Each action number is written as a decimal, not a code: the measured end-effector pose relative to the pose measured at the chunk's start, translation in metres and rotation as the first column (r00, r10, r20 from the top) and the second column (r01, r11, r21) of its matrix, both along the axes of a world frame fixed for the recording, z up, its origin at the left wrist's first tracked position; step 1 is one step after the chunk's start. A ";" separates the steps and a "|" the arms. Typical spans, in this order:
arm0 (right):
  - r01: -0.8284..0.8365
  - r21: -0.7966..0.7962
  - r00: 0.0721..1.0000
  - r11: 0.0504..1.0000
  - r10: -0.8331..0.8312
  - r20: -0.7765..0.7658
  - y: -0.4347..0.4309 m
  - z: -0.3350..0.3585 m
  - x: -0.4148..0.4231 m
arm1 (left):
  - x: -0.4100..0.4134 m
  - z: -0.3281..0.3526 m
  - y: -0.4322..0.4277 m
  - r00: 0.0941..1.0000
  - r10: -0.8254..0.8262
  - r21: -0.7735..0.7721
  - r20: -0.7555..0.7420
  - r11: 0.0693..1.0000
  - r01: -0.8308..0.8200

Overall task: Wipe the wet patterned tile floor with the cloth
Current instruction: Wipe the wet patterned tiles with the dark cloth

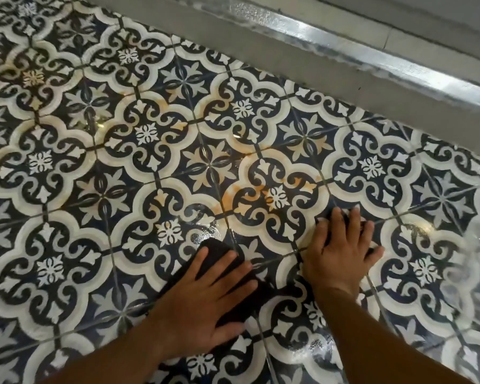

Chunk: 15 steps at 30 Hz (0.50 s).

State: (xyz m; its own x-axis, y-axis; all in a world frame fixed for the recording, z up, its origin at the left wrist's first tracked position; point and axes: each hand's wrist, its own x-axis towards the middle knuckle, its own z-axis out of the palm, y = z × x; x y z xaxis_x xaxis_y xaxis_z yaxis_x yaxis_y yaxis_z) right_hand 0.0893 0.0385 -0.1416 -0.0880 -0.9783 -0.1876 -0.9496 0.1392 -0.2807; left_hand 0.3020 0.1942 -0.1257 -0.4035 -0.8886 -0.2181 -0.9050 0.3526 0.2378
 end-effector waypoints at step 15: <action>0.001 -0.011 1.000 1.000 -0.001 -0.022 0.000 0.002 0.001 | 0.001 0.003 -0.075 0.999 -0.004 -0.044 0.054 0.999 0.006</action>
